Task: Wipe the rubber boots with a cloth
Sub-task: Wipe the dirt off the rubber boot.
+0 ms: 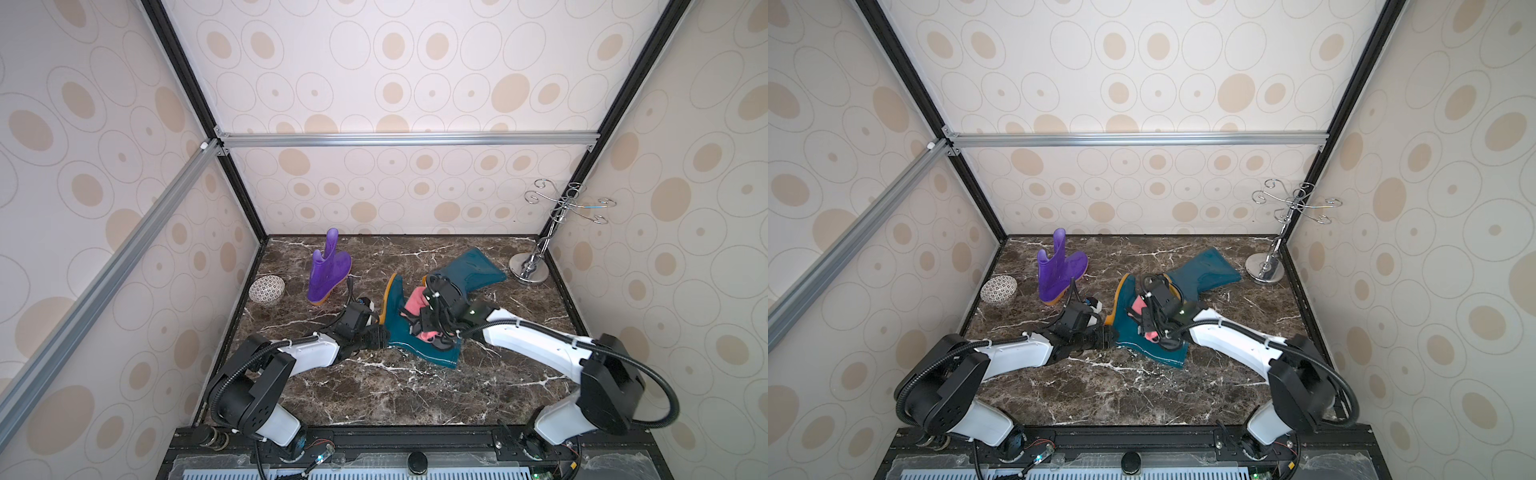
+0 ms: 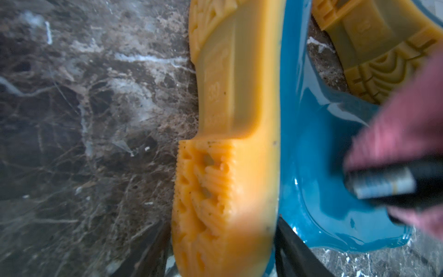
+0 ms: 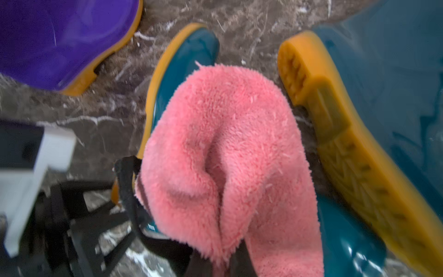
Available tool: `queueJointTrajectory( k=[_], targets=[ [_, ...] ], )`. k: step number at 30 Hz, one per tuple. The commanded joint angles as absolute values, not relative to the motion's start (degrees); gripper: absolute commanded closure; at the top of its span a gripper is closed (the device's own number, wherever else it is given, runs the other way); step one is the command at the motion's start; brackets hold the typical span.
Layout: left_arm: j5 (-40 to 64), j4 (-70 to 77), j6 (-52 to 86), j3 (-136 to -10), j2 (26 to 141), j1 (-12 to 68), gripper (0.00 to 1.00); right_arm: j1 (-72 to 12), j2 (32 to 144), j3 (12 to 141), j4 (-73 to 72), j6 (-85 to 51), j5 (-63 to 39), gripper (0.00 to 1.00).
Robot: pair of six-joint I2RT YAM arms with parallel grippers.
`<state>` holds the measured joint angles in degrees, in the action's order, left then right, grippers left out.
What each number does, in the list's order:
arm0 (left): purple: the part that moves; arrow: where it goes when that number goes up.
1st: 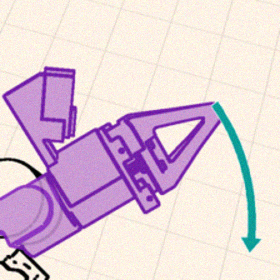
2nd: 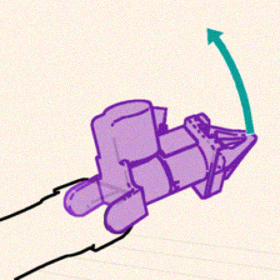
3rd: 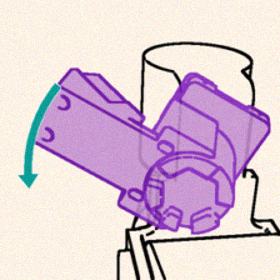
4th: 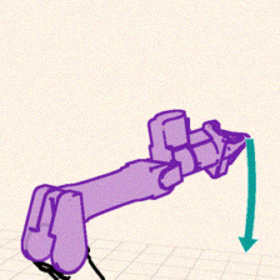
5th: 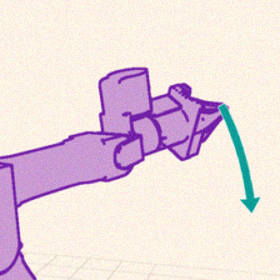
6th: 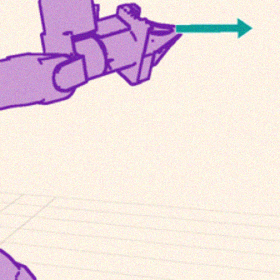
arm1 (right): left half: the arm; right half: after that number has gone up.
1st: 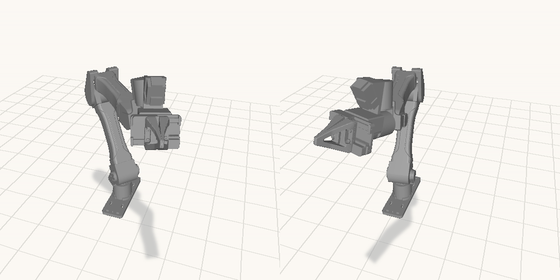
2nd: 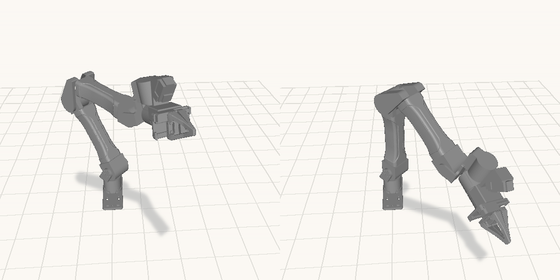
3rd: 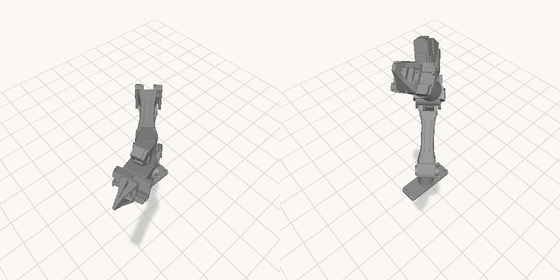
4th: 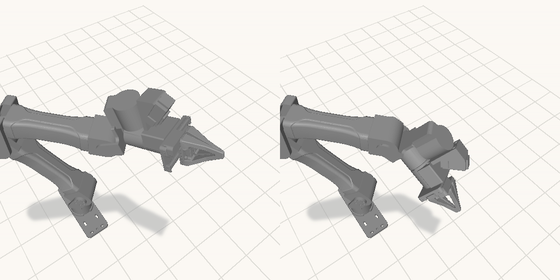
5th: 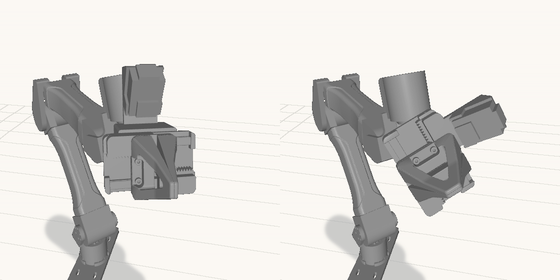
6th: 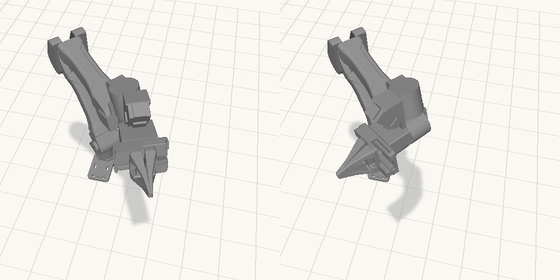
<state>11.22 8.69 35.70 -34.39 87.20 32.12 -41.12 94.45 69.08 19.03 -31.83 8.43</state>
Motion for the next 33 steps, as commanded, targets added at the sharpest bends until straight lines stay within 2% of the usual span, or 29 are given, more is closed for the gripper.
queueJointTrajectory(
  k=[1,5,10,15,22,29,33],
  targets=[
    [9.99,2.27,34.1,-32.49,87.29,31.77,0.34,-37.19,102.74,75.91,16.34,-31.79,3.84,1.0],
    [9.28,1.98,33.93,-32.25,86.42,31.74,0.34,-34.94,115.28,89.53,21.41,-30.6,1.14,1.0],
    [9.0,1.68,33.84,-32.38,86.07,31.72,0.34,-34.03,119.22,90.5,19.73,-32.09,-4.59,1.0],
    [8.62,1.68,33.72,-32.73,85.93,31.7,0.34,-37.25,107.49,71.86,10.32,-32.88,-2.11,1.0],
    [8.47,1.15,33.06,-33.38,86.67,31.4,0.34,-37.84,96.98,53.0,13.63,-34.8,2.12,1.0],
    [7.9,0.62,32.76,-33.18,85.52,30.94,0.34,-37.97,84.07,42.87,23.73,-33.55,4.56,1.0],
    [8.52,1.72,33.37,-32.81,85.93,30.85,0.34,-39.4,75.98,38.64,27.82,-33.77,1.71,1.0]
  ],
)
